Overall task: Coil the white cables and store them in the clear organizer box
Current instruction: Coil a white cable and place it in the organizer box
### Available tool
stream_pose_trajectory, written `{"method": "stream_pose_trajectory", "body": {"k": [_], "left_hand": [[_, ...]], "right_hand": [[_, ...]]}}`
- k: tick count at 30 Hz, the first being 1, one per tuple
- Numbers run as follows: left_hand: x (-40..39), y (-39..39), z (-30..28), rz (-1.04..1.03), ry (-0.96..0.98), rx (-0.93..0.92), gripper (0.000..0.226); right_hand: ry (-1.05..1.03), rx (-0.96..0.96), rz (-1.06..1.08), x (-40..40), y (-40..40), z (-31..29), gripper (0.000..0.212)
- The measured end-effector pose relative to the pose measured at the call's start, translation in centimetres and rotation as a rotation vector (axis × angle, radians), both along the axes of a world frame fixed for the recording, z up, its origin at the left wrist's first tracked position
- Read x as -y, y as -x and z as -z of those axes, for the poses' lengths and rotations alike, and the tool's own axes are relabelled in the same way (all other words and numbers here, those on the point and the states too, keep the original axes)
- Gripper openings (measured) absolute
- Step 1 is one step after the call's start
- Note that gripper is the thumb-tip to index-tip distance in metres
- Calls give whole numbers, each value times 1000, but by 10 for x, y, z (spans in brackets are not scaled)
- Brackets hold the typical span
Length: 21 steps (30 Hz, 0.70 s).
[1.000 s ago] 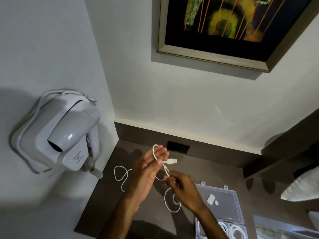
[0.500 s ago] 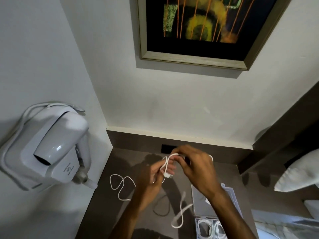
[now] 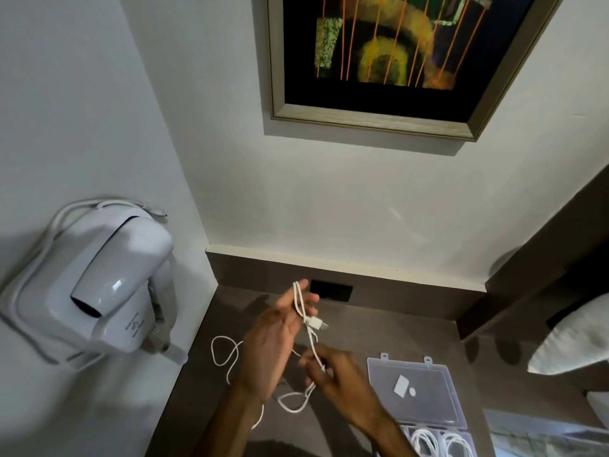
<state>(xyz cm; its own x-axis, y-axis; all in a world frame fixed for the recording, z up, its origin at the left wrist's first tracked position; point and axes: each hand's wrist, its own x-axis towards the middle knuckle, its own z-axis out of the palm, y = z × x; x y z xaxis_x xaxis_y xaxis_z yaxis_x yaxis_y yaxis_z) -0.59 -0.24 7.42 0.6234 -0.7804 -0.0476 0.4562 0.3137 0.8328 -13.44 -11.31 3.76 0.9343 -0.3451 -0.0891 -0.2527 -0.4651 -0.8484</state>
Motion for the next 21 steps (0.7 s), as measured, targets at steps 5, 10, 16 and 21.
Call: {"method": "stream_pose_trajectory", "body": {"k": [5,10,16,21], "left_hand": [[11,-5,18,-263,-448,501,66],[8,10,38,-280,-507,930,65],[4,20,11,192,-540,610,56],[2,21,-20,322,-197,90,101]], "right_hand": [[342,60,-68,-8,16,-27,16],[368,129,-141,17,20,-53,16],[362,192,-48,81,0,-72,20],[-201,189,-56,84,-15,-51,24]]}}
